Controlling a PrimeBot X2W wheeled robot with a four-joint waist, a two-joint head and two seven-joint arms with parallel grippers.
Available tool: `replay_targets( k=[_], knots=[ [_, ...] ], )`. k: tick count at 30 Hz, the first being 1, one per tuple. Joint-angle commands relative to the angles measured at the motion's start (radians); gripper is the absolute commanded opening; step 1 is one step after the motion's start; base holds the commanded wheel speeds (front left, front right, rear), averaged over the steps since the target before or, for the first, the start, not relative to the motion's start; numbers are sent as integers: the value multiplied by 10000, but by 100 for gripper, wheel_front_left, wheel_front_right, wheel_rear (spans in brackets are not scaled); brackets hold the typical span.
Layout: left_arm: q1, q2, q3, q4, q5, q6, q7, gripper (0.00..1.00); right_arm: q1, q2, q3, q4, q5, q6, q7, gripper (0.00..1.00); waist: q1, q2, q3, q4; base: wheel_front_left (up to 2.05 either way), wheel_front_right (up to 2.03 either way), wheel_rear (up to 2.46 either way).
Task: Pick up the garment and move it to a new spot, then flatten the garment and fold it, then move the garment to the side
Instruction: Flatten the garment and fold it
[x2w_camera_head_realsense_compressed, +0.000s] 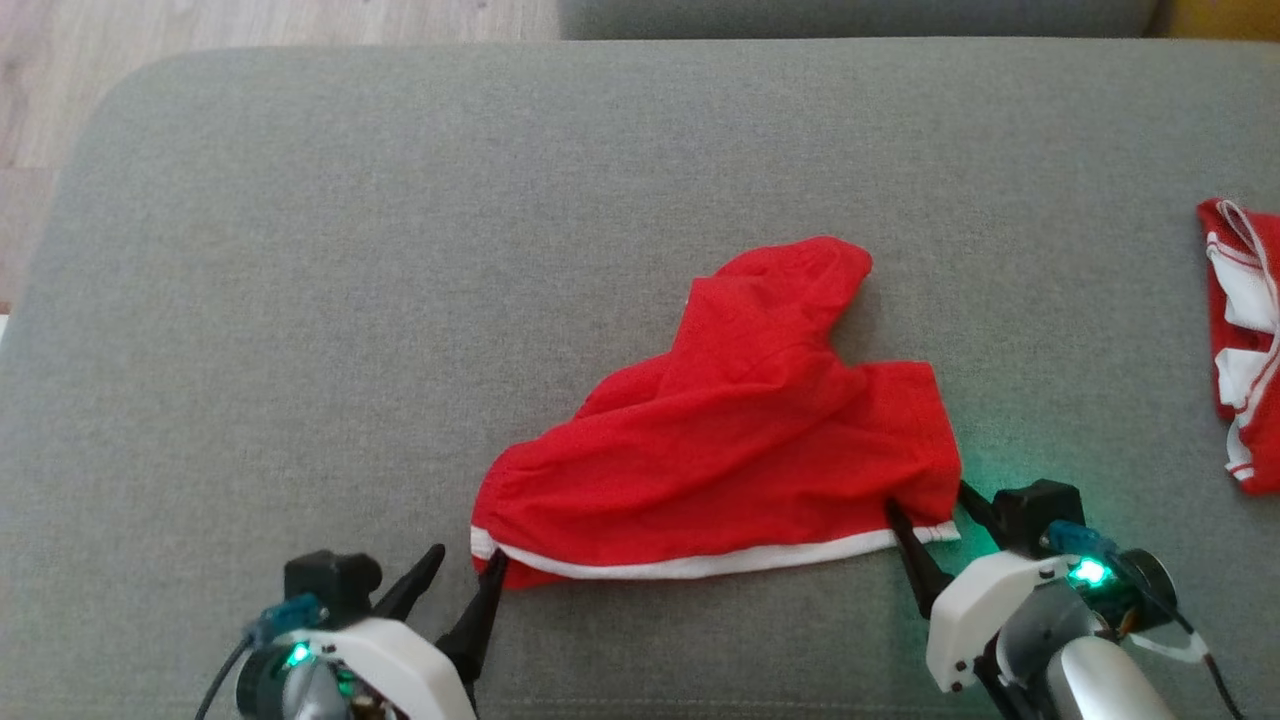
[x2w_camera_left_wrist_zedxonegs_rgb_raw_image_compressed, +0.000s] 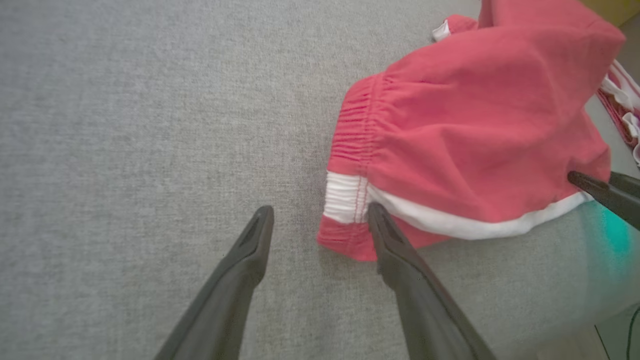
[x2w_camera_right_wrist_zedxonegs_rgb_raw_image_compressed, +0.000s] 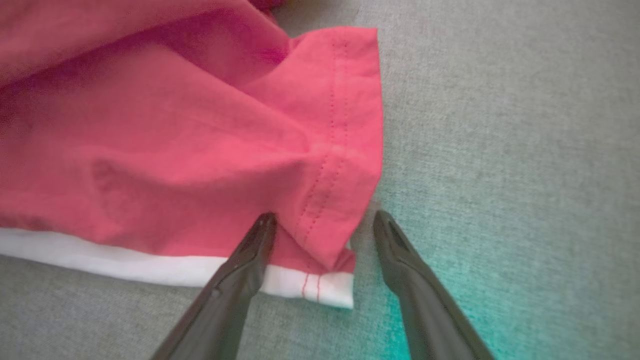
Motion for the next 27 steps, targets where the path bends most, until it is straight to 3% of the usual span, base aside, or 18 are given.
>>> replay_targets(
  k=[1, 14, 15, 16, 17, 18, 19, 23, 27],
  knots=[
    [-589, 162, 222, -183, -71, -37, -23, 100, -266, -148, 294, -133, 99, 73, -80, 100, 0, 0, 43, -24, 0, 0, 0],
    [-1417, 571, -354, 955, -1237, -98, -47, 100, -539, -236, 494, 277, 443, 73, -19, 100, 0, 0, 226, -288, 0, 0, 0],
    [-1479, 622, -466, 1014, -1326, -99, -61, 100, -560, -232, 524, 320, 510, 73, 12, 95, 0, 0, 232, -300, 0, 0, 0],
    [-1542, 678, -597, 1058, -1413, -100, -77, 89, -582, -234, 577, 356, 584, 73, 30, 61, 0, 0, 229, -312, 0, 0, 0],
    [-1598, 714, -691, 1089, -1518, -100, -116, 60, -602, -223, 617, 384, 690, 73, 20, 34, 0, 0, 221, -325, 0, 0, 0],
    [-1635, 751, -761, 1118, -1620, -100, -155, 38, -619, -203, 625, 420, 814, 73, 15, 4, 0, 0, 207, -339, 0, 0, 0],
    [-1662, 813, -843, 1125, -1684, -101, -200, 0, -634, -183, 642, 458, 940, 73, 22, 0, 0, 0, 182, -355, 0, 0, 0],
    [-1526, 1053, -1097, 861, -2022, -102, -315, 0, -586, -27, 632, 347, 1786, 73, 19, 0, 0, 0, 18, -417, 0, 0, 0],
    [-1127, 1366, -1076, -320, -2556, -102, -271, 0, -309, 129, 339, -725, 3517, 73, 236, 0, 0, 0, -251, -459, 0, 0, 0]
  ],
)
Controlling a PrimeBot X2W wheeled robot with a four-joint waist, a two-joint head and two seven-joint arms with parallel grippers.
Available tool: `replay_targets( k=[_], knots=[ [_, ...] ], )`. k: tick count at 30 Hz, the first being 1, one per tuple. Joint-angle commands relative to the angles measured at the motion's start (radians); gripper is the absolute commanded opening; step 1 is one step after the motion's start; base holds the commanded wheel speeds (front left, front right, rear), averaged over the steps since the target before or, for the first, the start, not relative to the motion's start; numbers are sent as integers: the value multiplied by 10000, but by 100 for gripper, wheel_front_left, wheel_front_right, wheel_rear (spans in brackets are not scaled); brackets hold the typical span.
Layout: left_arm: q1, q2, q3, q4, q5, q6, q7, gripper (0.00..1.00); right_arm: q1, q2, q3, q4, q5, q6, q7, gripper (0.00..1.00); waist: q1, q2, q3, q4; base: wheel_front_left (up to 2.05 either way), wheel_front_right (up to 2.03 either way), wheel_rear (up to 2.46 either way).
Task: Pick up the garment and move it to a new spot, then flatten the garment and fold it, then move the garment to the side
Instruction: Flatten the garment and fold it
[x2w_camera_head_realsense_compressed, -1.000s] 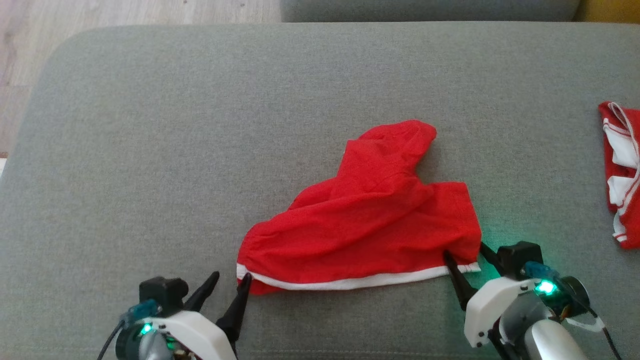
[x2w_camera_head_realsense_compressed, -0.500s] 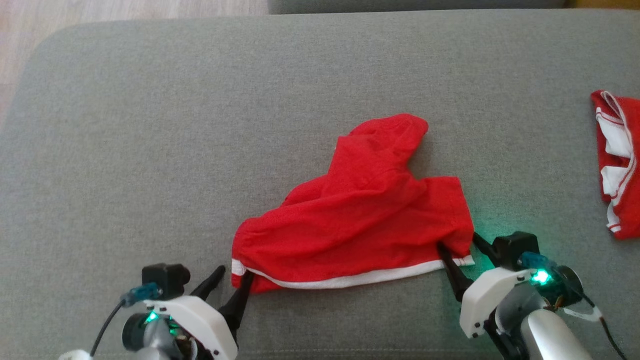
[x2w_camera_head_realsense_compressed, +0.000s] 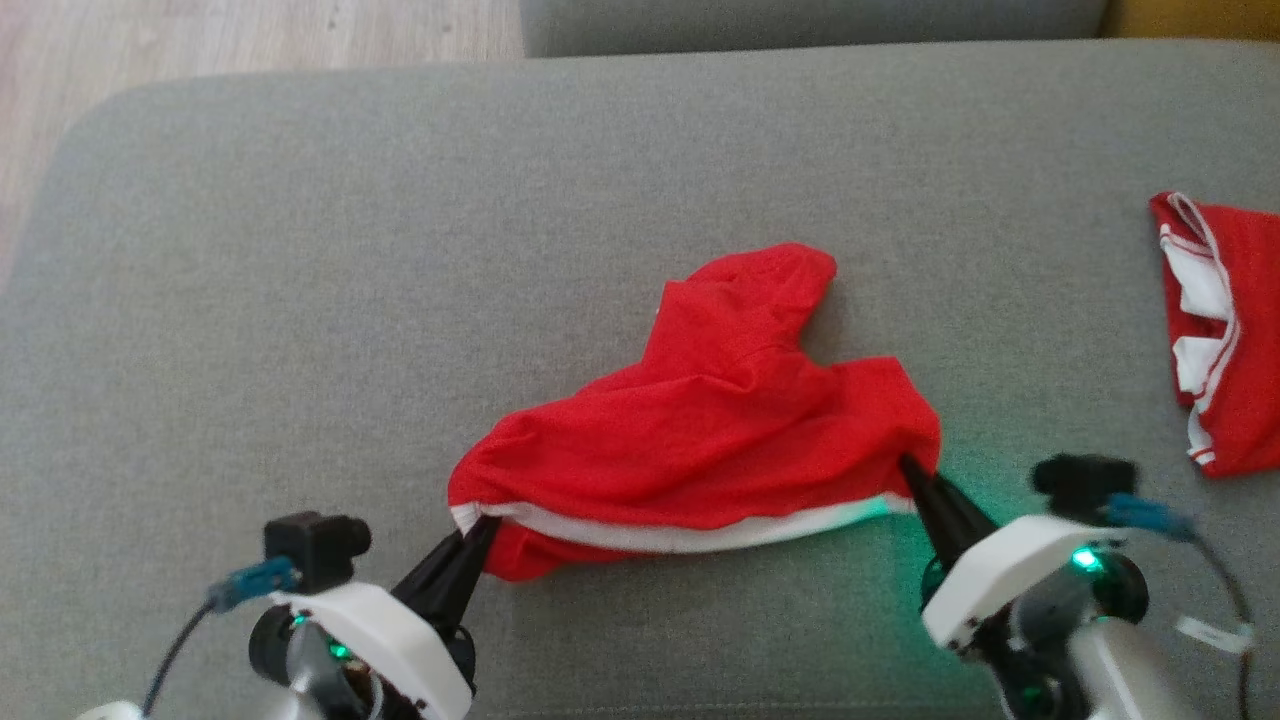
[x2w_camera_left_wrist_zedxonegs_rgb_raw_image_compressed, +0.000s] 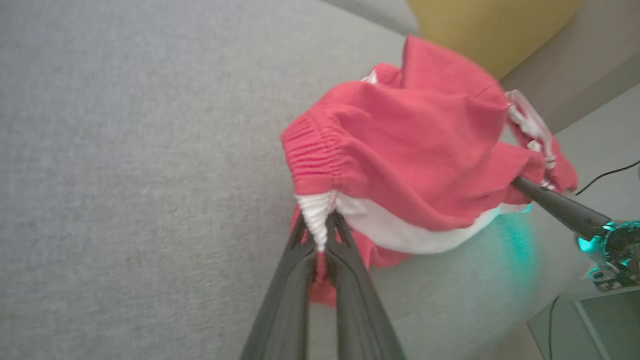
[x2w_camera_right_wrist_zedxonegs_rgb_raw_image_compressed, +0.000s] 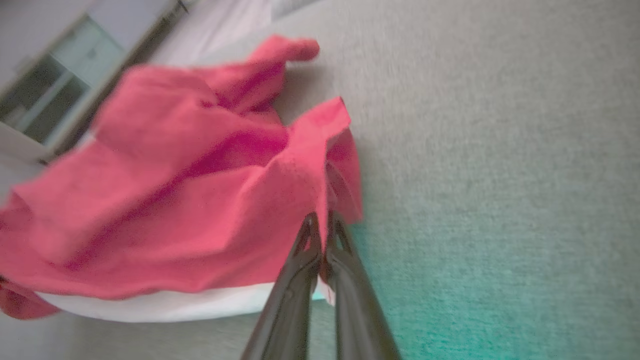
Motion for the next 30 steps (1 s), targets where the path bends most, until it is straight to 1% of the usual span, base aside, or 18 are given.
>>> replay_targets(
  k=[1, 4, 8, 12, 13, 17, 18, 22, 25, 28, 30],
  knots=[
    [-19, 270, 429, -880, -306, -60, 20, 0, 46, 61, -3, -900, 779, 67, 165, 0, 0, 0, -190, -34, 0, 0, 0],
    [341, 592, 611, -2515, -1045, -60, 370, 0, 368, -22, -616, -2598, 2339, 67, 726, 0, 0, 0, -422, -108, 0, 0, 0],
    [594, 1012, 1077, -4684, -1796, 1, 872, 0, 702, -267, -1599, -4897, 3864, 67, 1570, 0, 0, 0, -693, -273, 0, 0, 0],
    [644, 1334, 1449, -6459, -2225, 209, 1326, 0, 964, -141, -2686, -6768, 4862, 67, 2391, 0, 0, 0, -902, -482, 0, 0, 0],
    [652, 1456, 1578, -7223, -2385, 313, 1524, 0, 1066, -14, -3147, -7602, 5270, 67, 2779, 0, 0, 0, -979, -592, 0, 0, 0],
    [616, 1581, 1847, -8558, -2758, 530, 1810, 0, 1174, 261, -3984, -9023, 6054, 67, 3440, 0, 0, 0, -1002, -812, 0, 0, 0],
    [616, 1581, 1847, -8558, -2758, 530, 1810, 0, 1174, 261, -3984, -9023, 6054, 67, 3440, 0, 0, 0, -1002, -812, 0, 0, 0],
    [377, 1660, 2053, -9538, -3175, 663, 2068, 0, 1039, 425, -4664, -9966, 6730, 67, 3994, 0, 0, 0, -826, -1003, 0, 0, 0],
    [-5, 1729, 2114, -9935, -3488, 694, 2314, 0, 761, 480, -4945, -10242, 7118, 67, 4365, 0, 0, 0, -564, -1097, 0, 0, 0],
    [-603, 1906, 2175, -9958, -3532, 748, 2643, 0, 214, 500, -4928, -10218, 6954, 67, 4785, 0, 0, 0, -31, -1157, 0, 0, 0],
    [-1205, 1925, 2137, -9758, -3626, 741, 2835, 0, -428, 505, -4772, -9983, 6516, 67, 5115, 0, 0, 0, 457, -1152, 0, 0, 0]
  ],
)
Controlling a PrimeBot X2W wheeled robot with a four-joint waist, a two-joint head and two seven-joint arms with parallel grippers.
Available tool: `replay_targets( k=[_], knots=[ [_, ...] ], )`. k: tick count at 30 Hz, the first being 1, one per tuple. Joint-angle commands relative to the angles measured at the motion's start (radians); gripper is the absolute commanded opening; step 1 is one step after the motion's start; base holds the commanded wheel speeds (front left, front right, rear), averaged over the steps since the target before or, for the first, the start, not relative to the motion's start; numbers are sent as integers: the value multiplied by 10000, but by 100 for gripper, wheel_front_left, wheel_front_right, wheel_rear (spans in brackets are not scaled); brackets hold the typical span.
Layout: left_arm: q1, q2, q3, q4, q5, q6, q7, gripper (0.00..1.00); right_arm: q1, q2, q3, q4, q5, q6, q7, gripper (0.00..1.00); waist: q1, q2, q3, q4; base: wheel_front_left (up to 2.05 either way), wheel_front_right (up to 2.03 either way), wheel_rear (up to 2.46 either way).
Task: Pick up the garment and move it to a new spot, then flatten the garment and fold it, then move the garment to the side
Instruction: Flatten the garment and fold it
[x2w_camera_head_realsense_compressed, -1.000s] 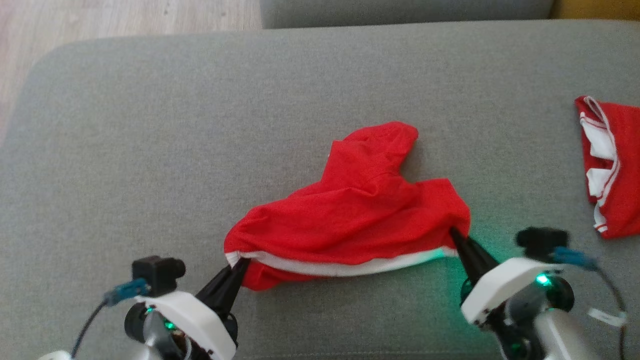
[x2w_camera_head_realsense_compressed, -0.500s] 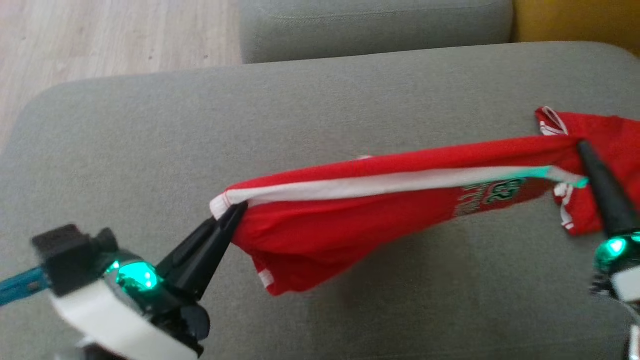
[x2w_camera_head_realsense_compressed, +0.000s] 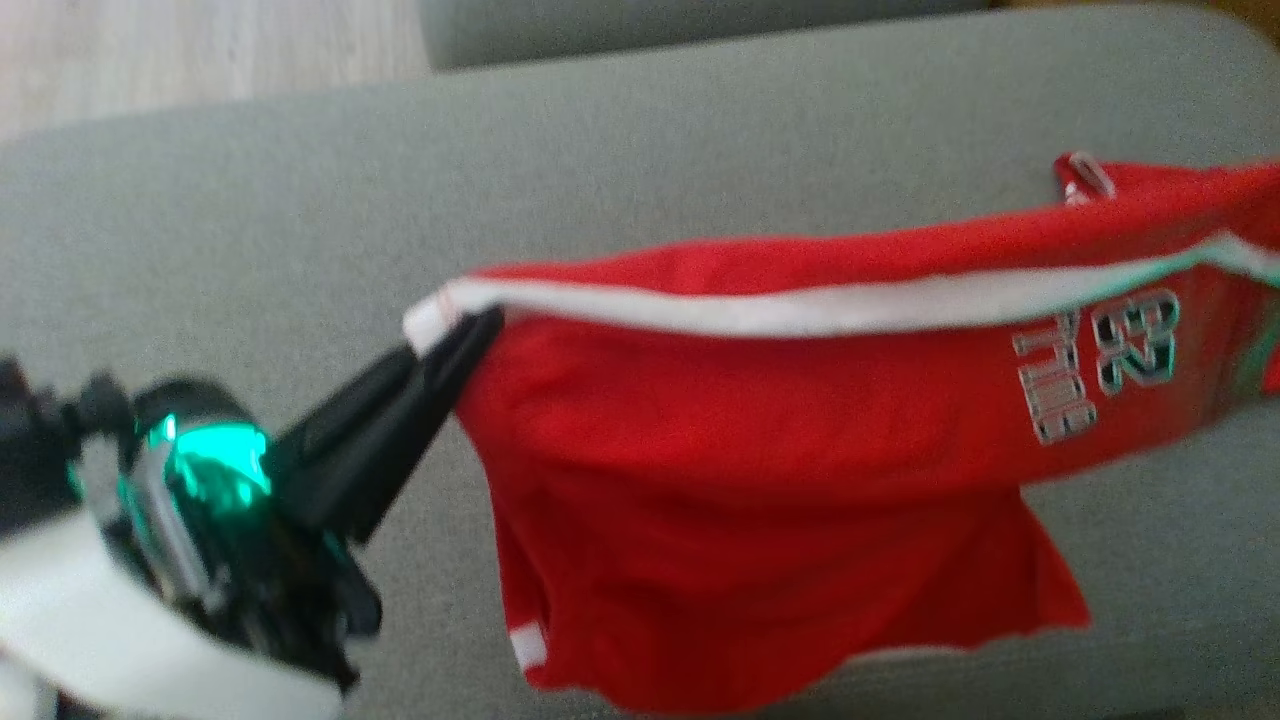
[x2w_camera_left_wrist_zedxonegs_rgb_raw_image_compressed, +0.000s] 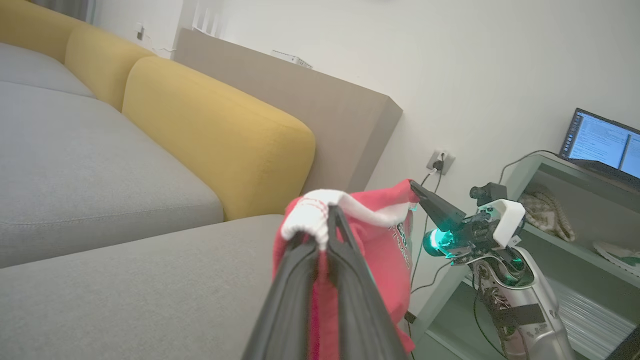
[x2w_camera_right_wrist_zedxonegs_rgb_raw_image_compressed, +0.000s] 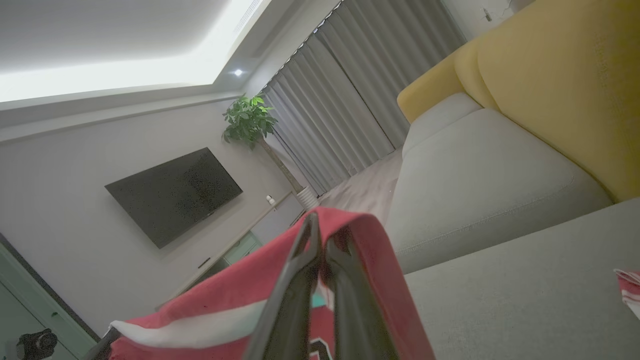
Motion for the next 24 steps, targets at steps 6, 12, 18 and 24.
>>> replay_targets(
  k=[6, 12, 18, 24],
  knots=[
    [-4003, 51, 347, 2044, -14, -67, 609, 0, -3816, -66, 633, 1627, -2114, 67, 867, 0, 0, 0, 1971, 498, 0, 0, 0],
    [-8618, -997, -230, 6294, 1689, 519, 311, 0, -8263, -98, 989, 4372, -4763, 67, 307, 0, 0, 0, 3125, 1088, 0, 0, 0],
    [-12586, -1997, -1379, 10845, 4143, 715, -1239, 0, -11822, -115, 1164, 7663, -6984, 67, -1939, 0, 0, 0, 3942, 1360, 0, 0, 0],
    [-13841, -2546, -1867, 13917, 5183, 655, -3364, 0, -13029, -65, 1410, 10578, -7576, 67, -3810, 0, 0, 0, 4370, 1113, 0, 0, 0]
  ],
)
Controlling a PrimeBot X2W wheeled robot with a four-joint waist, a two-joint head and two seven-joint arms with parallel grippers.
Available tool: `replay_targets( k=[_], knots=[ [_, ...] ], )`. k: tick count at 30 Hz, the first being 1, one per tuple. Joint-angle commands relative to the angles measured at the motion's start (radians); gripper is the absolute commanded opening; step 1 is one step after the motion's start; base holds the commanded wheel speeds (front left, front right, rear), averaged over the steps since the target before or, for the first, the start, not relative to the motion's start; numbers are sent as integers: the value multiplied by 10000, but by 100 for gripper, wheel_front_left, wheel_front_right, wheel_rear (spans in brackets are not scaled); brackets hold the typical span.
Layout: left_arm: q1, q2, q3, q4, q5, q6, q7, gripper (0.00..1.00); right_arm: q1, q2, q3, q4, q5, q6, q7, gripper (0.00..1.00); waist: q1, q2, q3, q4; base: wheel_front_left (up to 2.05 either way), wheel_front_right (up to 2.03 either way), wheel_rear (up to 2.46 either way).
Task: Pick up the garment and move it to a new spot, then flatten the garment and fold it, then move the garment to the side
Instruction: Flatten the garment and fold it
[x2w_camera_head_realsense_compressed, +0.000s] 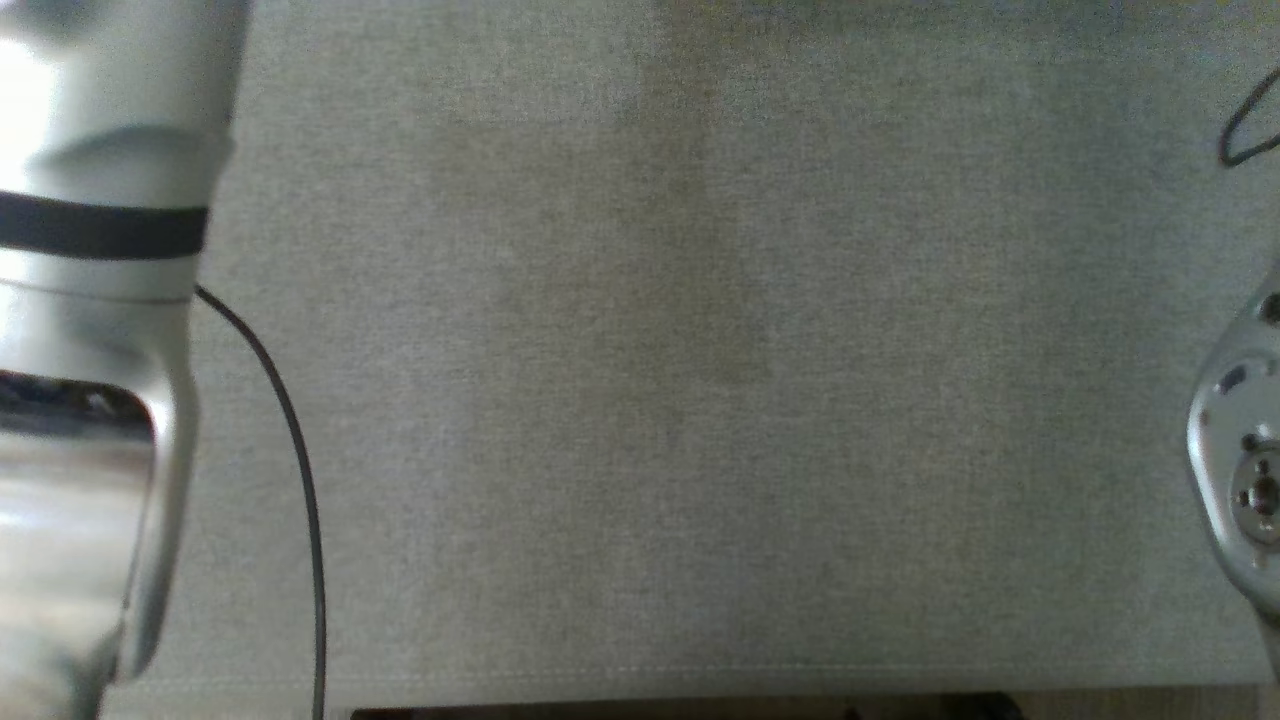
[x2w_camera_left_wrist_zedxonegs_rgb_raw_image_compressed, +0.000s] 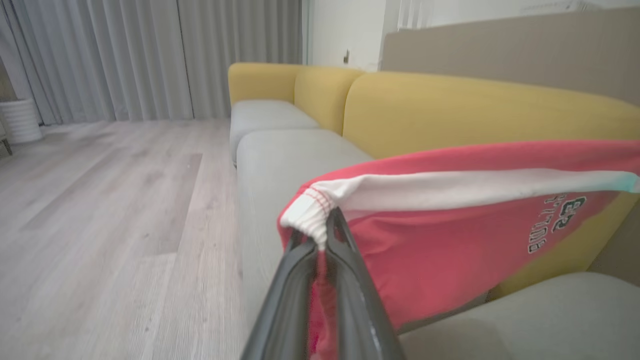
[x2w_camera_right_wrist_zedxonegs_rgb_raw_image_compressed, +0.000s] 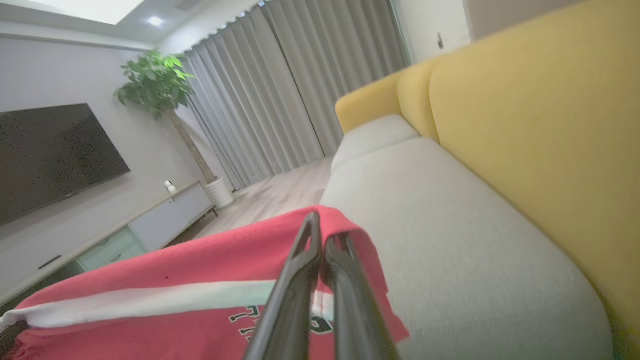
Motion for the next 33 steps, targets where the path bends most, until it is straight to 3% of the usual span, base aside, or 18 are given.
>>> replay_targets(
  k=[1, 5, 9, 13, 17, 24, 29, 33],
  knots=[
    [-21, 172, 66, 438, -11, -152, -377, 0, -92, 159, 251, 276, 156, 67, -349, 0, -1, 1, 129, -107, 0, 0, 0],
    [980, -143, -187, 1642, -291, -732, -1106, 0, 1191, 162, 1077, 1126, 697, 67, -762, 0, -1, 1, -118, -177, 0, 0, 0],
    [2188, -280, -425, 2038, -538, -1083, -1642, 0, 2812, -29, 1793, 973, 1456, 67, -737, 0, -1, 1, -547, -209, 0, 0, 0],
    [3939, -271, -688, 1662, -905, -1338, -2180, 0, 5300, -740, 2354, -318, 2720, 67, -242, 0, -1, 1, -1040, -224, 0, 0, 0],
    [6064, 131, -880, 579, -1088, -1379, -2534, 0, 7884, -1465, 2376, -2029, 3584, 67, 472, 0, -1, 1, -1730, -296, 0, 0, 0],
    [10661, 621, -893, -2600, -1911, -611, -2361, 0, 12530, -1833, 1560, -5381, 4199, 67, 1959, 0, -1, 1, -2999, -236, 0, 0, 0],
    [13447, 1111, -1214, -5482, -2202, 272, -1670, 0, 15496, -1259, 539, -7864, 4293, 67, 2997, 0, -1, 1, -3274, 27, 0, 0, 0],
    [14745, 1430, -1355, -7421, -2477, 759, -1140, 0, 16630, -793, -34, -9247, 4318, 67, 3574, 0, -1, 1, -3202, 210, 0, 0, 0]
  ],
)
